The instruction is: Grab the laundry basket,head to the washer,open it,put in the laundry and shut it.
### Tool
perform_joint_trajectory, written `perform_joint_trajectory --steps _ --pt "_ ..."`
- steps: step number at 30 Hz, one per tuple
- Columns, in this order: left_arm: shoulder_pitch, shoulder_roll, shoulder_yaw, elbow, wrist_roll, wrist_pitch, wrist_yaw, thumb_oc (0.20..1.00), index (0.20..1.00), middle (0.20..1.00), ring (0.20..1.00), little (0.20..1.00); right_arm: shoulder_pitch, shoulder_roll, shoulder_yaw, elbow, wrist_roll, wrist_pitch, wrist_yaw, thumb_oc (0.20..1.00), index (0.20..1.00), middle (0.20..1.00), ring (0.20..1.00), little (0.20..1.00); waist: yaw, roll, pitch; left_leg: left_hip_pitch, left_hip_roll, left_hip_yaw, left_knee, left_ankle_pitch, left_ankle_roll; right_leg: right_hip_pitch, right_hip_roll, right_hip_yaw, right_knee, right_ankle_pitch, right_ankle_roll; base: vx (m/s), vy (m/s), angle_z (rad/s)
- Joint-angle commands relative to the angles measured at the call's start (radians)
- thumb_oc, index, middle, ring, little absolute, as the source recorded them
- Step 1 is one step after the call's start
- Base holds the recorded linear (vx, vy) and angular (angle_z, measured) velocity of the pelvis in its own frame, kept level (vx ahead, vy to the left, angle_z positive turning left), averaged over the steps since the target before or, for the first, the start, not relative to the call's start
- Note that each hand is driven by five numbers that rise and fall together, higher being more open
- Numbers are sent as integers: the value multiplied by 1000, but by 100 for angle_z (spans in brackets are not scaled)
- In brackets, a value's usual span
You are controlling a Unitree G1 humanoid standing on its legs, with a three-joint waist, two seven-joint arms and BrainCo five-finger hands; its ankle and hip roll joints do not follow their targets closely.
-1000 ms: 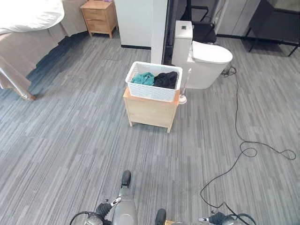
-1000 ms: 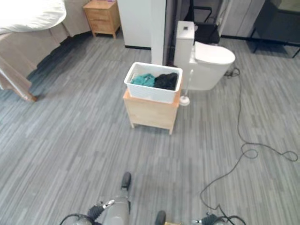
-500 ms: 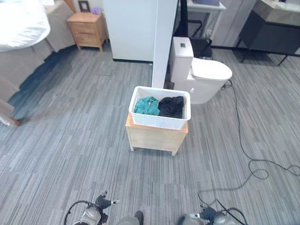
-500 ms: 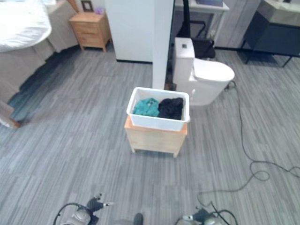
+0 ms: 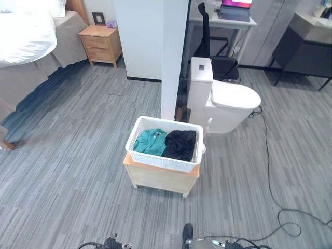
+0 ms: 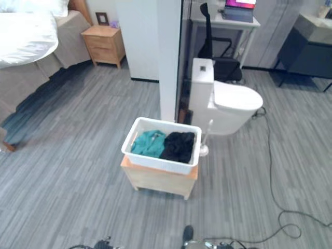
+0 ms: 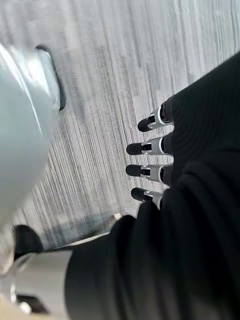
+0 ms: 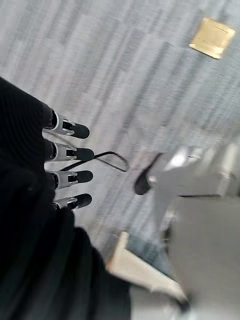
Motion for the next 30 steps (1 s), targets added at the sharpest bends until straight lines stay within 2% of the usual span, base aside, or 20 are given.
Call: perform_joint_trajectory --steps 1,2,4,6,7,8,10,11,13,14,19,23,27,28,29,30 --pt "-36 52 11 -50 -85 -14 12 1000 1000 1000 1000 1000 -15 -29 49 16 19 -5 1 1000 1000 1000 1000 1000 18 -37 47 -112 -89 1 129 89 140 -13 -21 84 59 -54 46 149 -170 -19" --pt "-35 56 20 -55 -101 -14 16 1000 1000 1000 1000 1000 -23 -35 57 0 19 -7 -2 1000 1000 1000 1000 1000 27 -45 51 -136 -87 -6 146 95 147 -1 -15 94 63 -71 37 159 -144 -15" --pt "-39 62 28 -66 -118 -19 25 1000 1000 1000 1000 1000 -40 -44 69 -26 17 -14 -17 1000 1000 1000 1000 1000 40 -54 54 -171 -46 7 105 102 154 16 -6 101 79 -102 25 163 -95 -20" --pt "-41 66 21 -74 -119 -26 34 1000 1000 1000 1000 1000 -62 -51 81 -54 18 -27 -31 1000 1000 1000 1000 1000 47 -67 49 -182 12 34 -49 72 159 29 -7 102 79 -122 33 215 18 -23" --pt "-44 72 11 -80 -122 -29 37 1000 1000 1000 1000 1000 -78 -58 93 -71 19 -34 -37 1000 1000 1000 1000 1000 58 -54 41 -167 53 27 -283 85 141 45 3 112 79 -143 43 188 84 -19" --pt "-43 72 11 -80 -122 -29 37 1000 1000 1000 1000 1000 -78 -58 93 -71 19 -34 -37 1000 1000 1000 1000 1000 61 -55 45 -156 54 31 -294 89 141 49 3 114 80 -145 42 177 134 -27" --pt "-50 72 -7 -84 -124 -31 36 1000 1000 1000 1000 1000 -86 -62 103 -81 23 -37 -42 1000 1000 1000 1000 1000 70 -26 36 -172 98 19 -441 181 118 71 15 106 90 -175 46 132 126 -24" --pt "-43 71 -6 -84 -115 -29 37 1000 1000 1000 1000 1000 -86 -54 107 -94 20 -39 -36 1000 1000 1000 1000 1000 69 -18 29 -148 112 30 -476 169 116 71 19 108 111 -186 45 101 86 -20" --pt "-37 71 -9 -85 -107 -30 37 1000 1000 1000 1000 1000 -77 -50 107 -105 15 -41 -40 1000 1000 1000 1000 1000 69 -14 24 -133 110 29 -479 169 111 75 17 115 124 -190 51 144 119 -33" --pt "-28 71 -16 -77 -88 -29 33 1000 1000 1000 1000 1000 -73 -44 103 -118 14 -41 -37 1000 1000 1000 1000 1000 65 -13 5 -121 83 26 -467 150 110 85 -3 123 127 -183 62 240 207 -61" --pt "7 80 3 -56 -61 -28 30 1000 1000 1000 1000 1000 -43 -28 74 -138 16 -39 -38 1000 1000 1000 1000 1000 64 -5 -28 -64 42 76 -491 117 127 113 -54 150 105 -170 95 156 182 -23" --pt "22 83 30 -69 -77 -31 34 1000 1000 1000 1000 1000 -29 -39 37 -167 23 -39 -55 1000 1000 1000 1000 1000 58 -3 -40 -43 31 98 -504 105 136 116 -72 160 90 -158 110 66 104 -23" --pt "49 102 79 -162 -149 -53 50 1000 1000 1000 1000 1000 -5 -87 -43 -214 44 -43 -90 1000 1000 1000 1000 1000 51 1 -52 -19 21 110 -529 96 144 122 -91 158 60 -141 128 42 52 -15" --pt "62 110 94 -208 -173 -60 53 1000 1000 1000 1000 1000 2 -100 -69 -232 50 -43 -102 1000 1000 1000 1000 1000 52 1 -56 -15 19 113 -538 98 145 127 -95 154 50 -137 132 47 32 -16" --pt "105 133 130 -338 -198 -70 67 1000 1000 1000 1000 1000 26 -129 -122 -281 57 -46 -125 1000 1000 1000 1000 1000 56 2 -60 -6 16 114 -551 98 146 137 -102 147 36 -131 138 42 21 0" --pt "107 133 130 -340 -198 -69 67 1000 1000 1000 1000 1000 27 -130 -122 -282 57 -45 -125 1000 1000 1000 1000 1000 56 2 -60 -5 16 114 -551 98 146 138 -102 147 35 -131 138 59 24 0"
